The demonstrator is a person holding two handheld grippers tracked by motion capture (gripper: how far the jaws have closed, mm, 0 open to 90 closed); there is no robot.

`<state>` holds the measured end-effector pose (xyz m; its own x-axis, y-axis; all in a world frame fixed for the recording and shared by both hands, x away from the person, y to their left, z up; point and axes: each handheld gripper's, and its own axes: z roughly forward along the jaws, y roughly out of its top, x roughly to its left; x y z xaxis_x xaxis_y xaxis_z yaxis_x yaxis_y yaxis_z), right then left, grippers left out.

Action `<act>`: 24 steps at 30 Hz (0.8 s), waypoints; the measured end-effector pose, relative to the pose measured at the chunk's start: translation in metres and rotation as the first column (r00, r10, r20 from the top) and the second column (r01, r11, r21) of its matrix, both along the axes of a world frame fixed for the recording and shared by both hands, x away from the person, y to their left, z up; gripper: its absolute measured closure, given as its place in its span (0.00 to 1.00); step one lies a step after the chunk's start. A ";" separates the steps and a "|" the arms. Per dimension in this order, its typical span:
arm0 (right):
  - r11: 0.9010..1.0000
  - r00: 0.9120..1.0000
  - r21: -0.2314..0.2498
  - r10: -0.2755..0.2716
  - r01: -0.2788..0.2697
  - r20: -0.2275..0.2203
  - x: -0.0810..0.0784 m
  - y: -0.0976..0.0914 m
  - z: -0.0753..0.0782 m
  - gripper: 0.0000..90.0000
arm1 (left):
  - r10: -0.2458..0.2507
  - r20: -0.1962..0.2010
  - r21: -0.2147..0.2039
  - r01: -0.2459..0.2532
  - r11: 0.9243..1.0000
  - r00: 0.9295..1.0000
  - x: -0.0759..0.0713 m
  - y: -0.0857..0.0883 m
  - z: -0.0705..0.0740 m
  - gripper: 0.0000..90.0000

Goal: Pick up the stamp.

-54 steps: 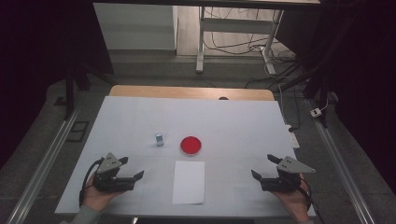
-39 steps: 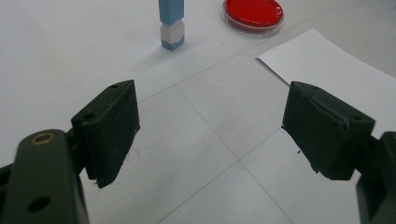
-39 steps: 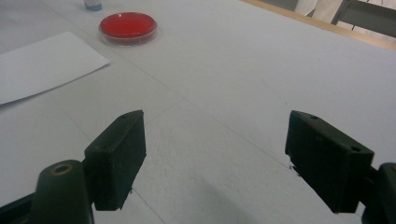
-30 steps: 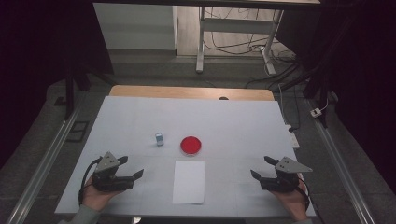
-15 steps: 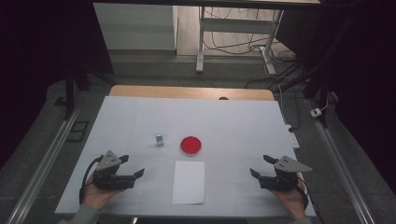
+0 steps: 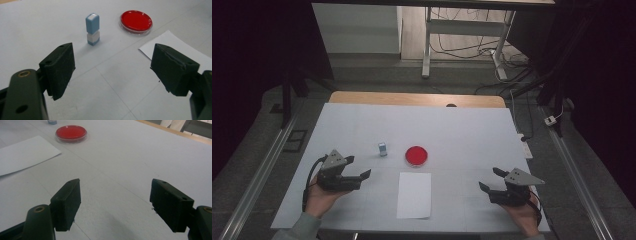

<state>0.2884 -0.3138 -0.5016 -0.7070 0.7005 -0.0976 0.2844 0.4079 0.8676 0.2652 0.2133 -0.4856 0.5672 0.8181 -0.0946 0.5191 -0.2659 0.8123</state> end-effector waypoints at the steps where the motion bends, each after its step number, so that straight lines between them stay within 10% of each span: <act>1: 1.000 1.000 0.001 -0.001 0.001 0.000 0.000 0.000 0.000 0.28 | 0.001 -0.001 0.000 -0.001 1.000 1.000 0.001 0.000 0.000 0.22; 24: 1.000 1.000 -0.005 0.008 -0.008 -0.006 0.002 0.005 -0.002 0.29 | -0.011 -0.025 0.040 0.012 0.999 1.000 0.056 -0.012 -0.003 0.26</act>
<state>0.2904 -0.3090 -0.5038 -0.7130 0.6945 -0.0968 0.2867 0.4147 0.8636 0.3214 0.2011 -0.4890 0.5744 0.8149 -0.0766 0.5360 -0.3037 0.7877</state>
